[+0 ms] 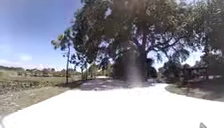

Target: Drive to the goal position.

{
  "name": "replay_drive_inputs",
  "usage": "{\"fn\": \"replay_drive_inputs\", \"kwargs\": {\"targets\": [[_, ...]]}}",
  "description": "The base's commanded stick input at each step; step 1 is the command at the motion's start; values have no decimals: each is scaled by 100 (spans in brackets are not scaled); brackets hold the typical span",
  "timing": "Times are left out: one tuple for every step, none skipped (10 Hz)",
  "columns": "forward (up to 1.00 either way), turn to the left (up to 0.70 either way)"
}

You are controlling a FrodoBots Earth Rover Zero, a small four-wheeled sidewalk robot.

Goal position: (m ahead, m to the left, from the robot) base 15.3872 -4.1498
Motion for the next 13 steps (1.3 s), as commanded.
{"fn": "replay_drive_inputs", "kwargs": {"targets": [[45,11],[45,6],[45,1],[45,0],[45,0],[45,0],[45,0],[45,0],[45,0],[45,0],[45,0],[45,0],[45,0]]}}
